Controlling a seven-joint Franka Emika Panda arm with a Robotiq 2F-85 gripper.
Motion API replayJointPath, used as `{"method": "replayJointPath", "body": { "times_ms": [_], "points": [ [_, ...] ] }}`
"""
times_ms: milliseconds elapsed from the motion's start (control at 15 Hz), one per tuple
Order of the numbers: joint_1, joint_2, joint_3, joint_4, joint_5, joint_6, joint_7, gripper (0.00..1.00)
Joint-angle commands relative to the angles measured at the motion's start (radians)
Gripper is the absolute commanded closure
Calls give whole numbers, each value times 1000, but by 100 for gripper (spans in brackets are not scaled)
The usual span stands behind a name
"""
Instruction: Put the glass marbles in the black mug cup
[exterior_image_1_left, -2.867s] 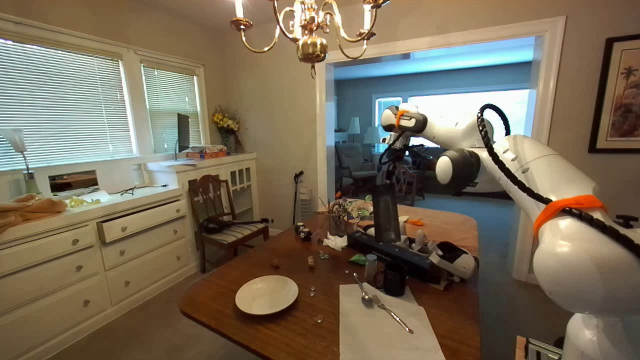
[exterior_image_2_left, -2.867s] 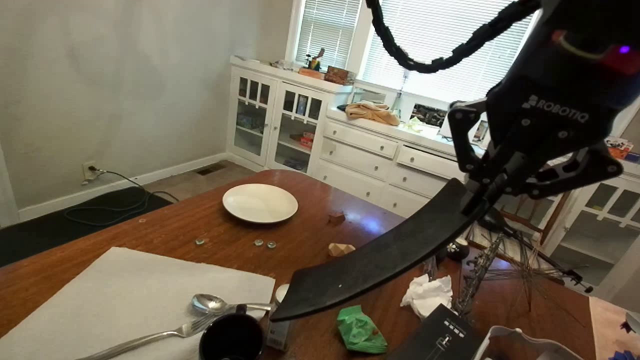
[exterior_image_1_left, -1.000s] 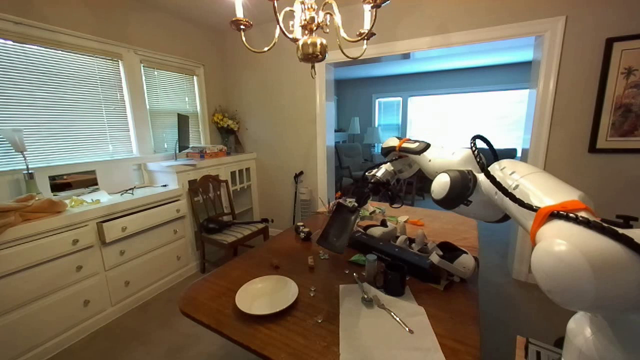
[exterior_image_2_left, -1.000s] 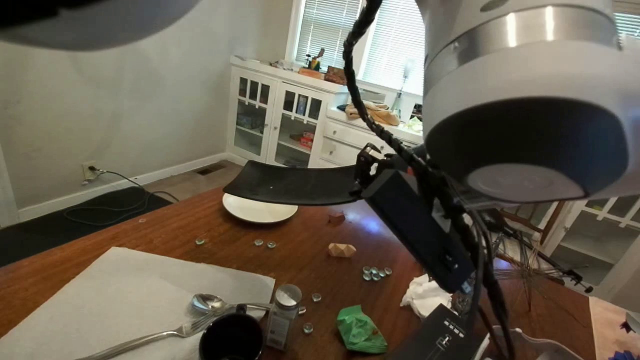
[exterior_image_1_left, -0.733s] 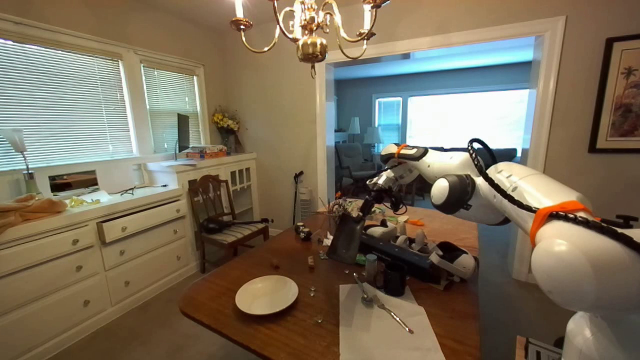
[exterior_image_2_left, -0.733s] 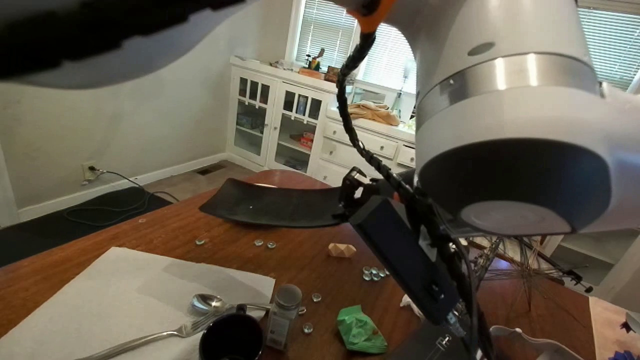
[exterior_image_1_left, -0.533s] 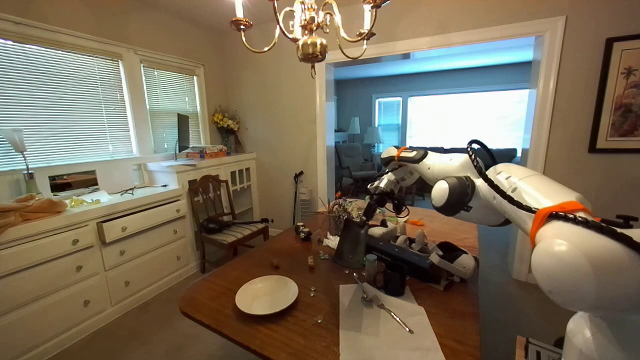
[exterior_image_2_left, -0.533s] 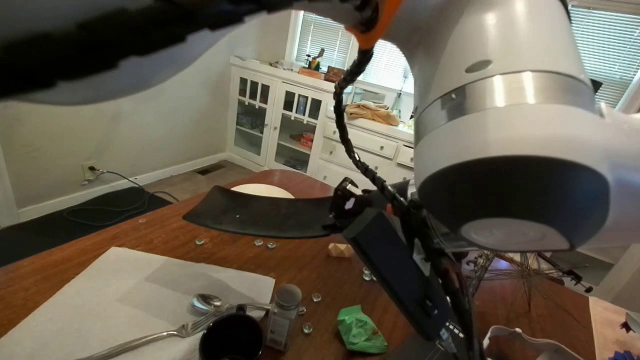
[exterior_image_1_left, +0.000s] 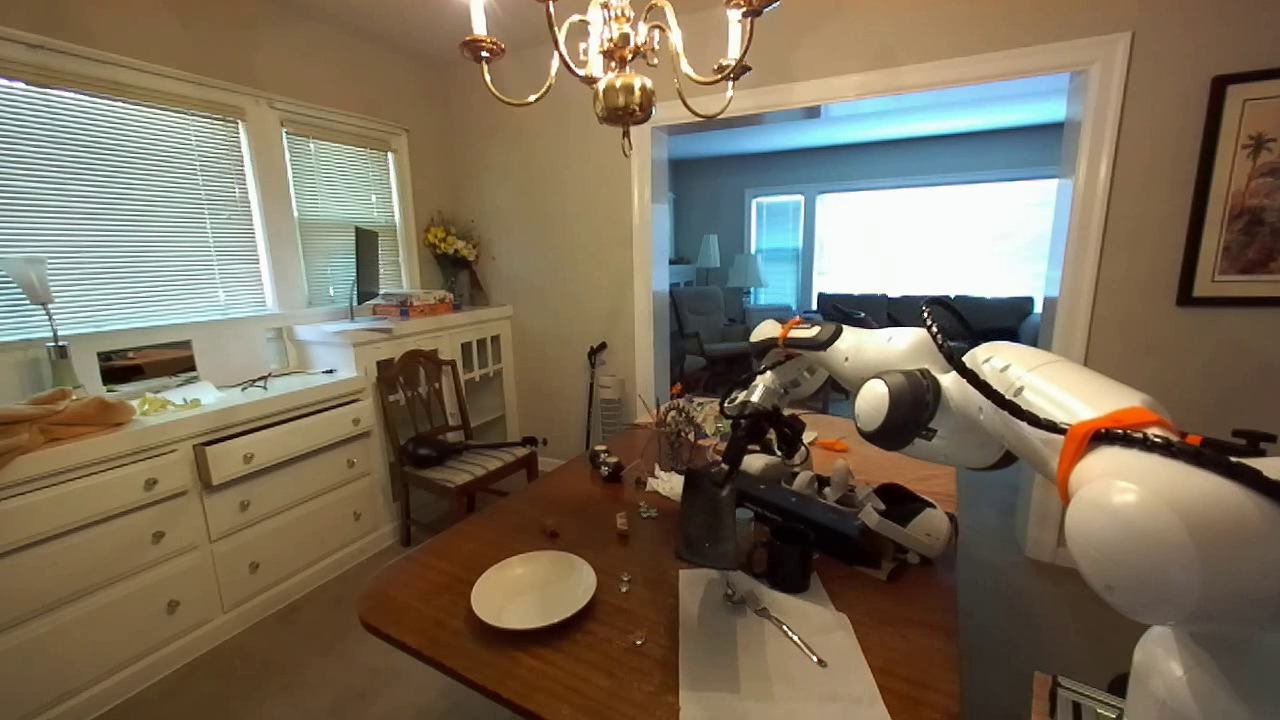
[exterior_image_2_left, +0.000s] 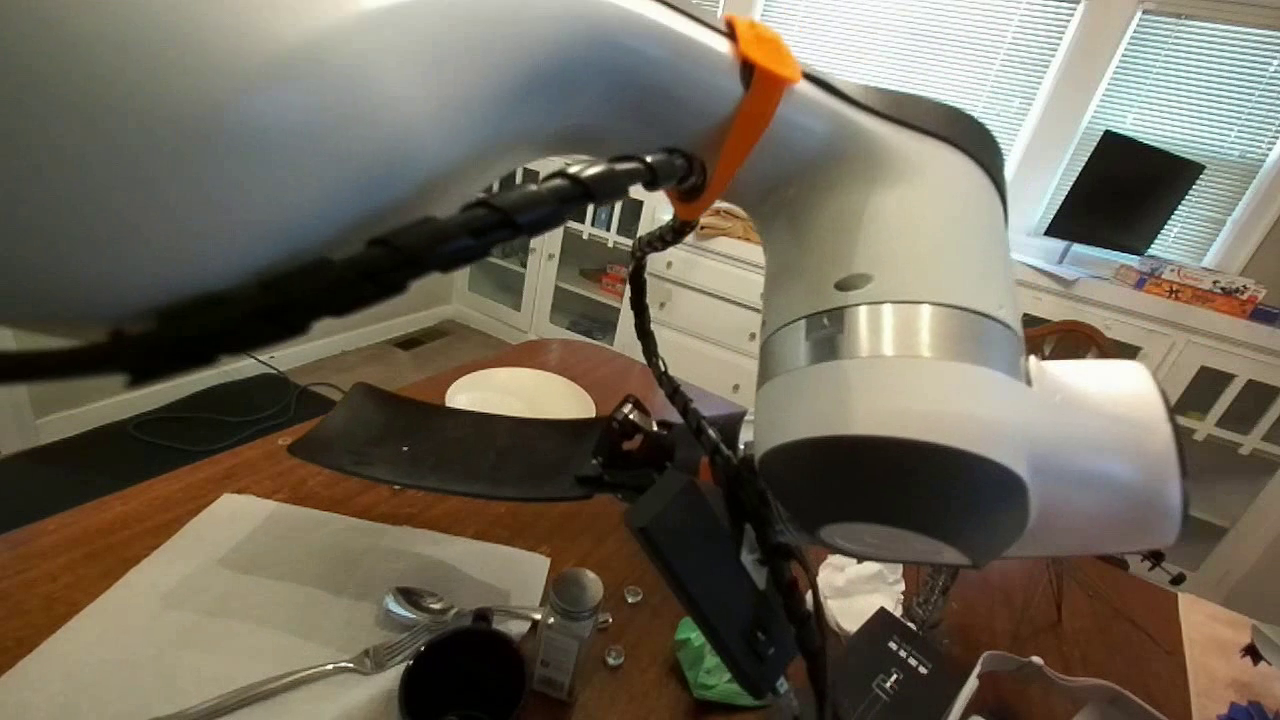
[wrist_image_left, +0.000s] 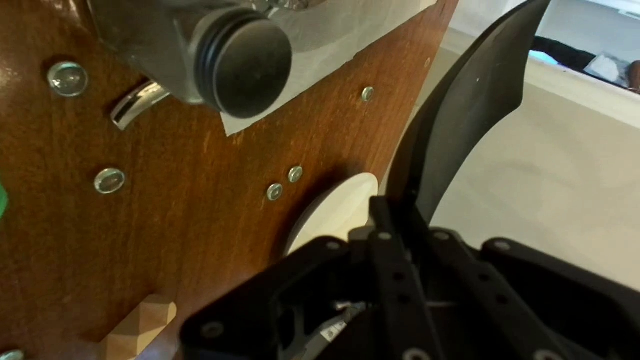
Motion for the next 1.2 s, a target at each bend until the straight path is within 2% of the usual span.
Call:
{"method": "replayJointPath", "body": {
  "times_ms": [0,467,733,1133],
  "points": [
    [48,41,-9,33,-21,-19,0,98],
    [138,65,-71,27,-119,-14,-40,98],
    [165,71,-106,27,-182,-14,-181,98],
    [173,78,-108,26,-174,-3,-236,98]
  ]
}}
